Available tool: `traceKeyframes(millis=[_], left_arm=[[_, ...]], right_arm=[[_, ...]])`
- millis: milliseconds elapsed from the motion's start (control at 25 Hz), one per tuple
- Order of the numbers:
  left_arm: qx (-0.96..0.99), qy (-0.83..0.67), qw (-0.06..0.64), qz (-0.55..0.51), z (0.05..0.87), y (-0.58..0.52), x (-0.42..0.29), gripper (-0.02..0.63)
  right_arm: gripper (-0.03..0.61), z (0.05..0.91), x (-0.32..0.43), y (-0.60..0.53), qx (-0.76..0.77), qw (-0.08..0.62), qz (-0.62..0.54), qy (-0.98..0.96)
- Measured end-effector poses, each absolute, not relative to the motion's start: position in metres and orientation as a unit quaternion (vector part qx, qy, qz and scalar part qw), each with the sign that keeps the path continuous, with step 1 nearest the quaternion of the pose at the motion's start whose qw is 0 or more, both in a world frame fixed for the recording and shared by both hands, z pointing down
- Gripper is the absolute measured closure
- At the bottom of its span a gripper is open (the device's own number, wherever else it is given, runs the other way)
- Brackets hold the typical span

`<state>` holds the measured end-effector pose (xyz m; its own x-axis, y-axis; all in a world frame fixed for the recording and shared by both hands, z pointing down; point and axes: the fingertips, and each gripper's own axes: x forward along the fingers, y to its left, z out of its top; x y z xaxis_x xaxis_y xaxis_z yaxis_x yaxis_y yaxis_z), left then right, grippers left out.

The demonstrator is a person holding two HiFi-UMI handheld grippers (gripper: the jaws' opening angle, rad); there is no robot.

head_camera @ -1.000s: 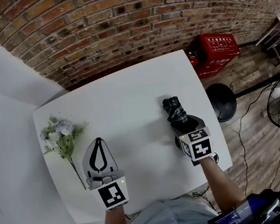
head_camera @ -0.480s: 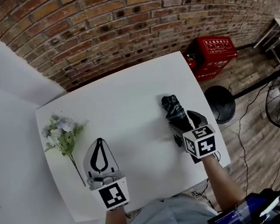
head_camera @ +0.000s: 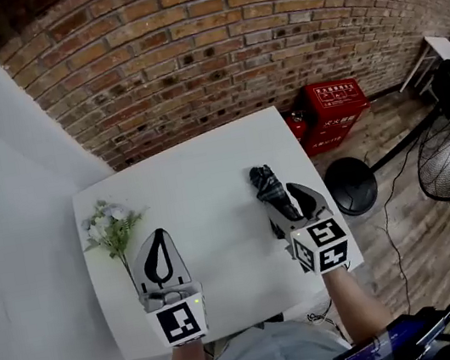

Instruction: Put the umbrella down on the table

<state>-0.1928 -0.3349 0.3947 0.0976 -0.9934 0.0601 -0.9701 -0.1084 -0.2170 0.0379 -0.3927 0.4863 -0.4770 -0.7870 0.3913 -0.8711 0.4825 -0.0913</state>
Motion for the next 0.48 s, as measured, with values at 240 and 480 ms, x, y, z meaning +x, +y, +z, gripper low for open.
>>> traceKeyframes(millis=[240, 480], left_arm=[[-0.733, 0.668, 0.106, -0.077, 0.337, -0.311, -0.181, 0.604], [-0.723, 0.674, 0.133, -0.07, 0.305, -0.285, -0.171, 0.604]], right_arm=[[0.443, 0.402, 0.026, -0.368, 0.49, 0.081, 0.062, -0.866], [0.572, 0.364, 0.027, -0.34, 0.492, 0.054, 0.013, -0.869]])
